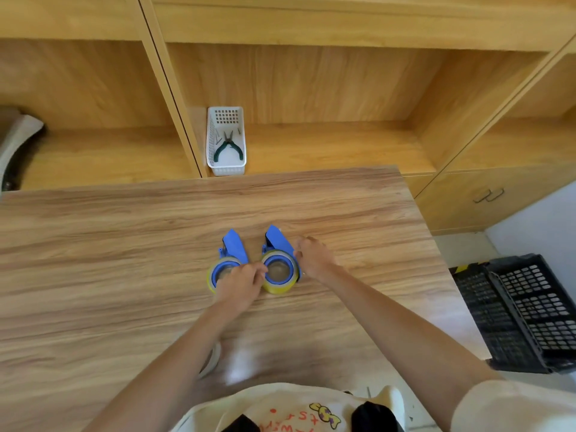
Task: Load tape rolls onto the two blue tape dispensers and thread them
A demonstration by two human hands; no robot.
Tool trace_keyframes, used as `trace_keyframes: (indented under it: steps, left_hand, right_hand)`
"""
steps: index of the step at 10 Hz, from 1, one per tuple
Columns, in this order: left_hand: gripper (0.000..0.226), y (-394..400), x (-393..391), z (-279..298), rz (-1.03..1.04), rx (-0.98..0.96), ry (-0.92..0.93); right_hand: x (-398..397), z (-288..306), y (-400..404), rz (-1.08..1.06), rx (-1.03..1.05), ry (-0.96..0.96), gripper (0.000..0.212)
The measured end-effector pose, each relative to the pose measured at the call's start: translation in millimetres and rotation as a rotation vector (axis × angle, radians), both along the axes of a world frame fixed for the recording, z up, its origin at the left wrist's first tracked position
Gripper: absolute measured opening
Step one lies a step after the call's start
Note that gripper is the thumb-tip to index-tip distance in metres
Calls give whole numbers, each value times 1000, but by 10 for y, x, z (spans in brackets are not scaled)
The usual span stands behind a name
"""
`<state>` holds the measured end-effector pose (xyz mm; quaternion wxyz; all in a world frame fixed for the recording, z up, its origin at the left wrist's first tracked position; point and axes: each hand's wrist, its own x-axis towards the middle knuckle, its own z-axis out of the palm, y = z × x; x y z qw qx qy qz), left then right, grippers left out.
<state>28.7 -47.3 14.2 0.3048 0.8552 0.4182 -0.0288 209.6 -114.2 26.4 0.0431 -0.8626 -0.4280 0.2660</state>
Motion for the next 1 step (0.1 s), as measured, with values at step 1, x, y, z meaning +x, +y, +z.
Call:
trace_keyframes:
  steps: [1]
  left_hand:
    - [20,56,-25,52,68,48,0]
  right_hand:
    - [-44,138,-16,41,-63,-52,32]
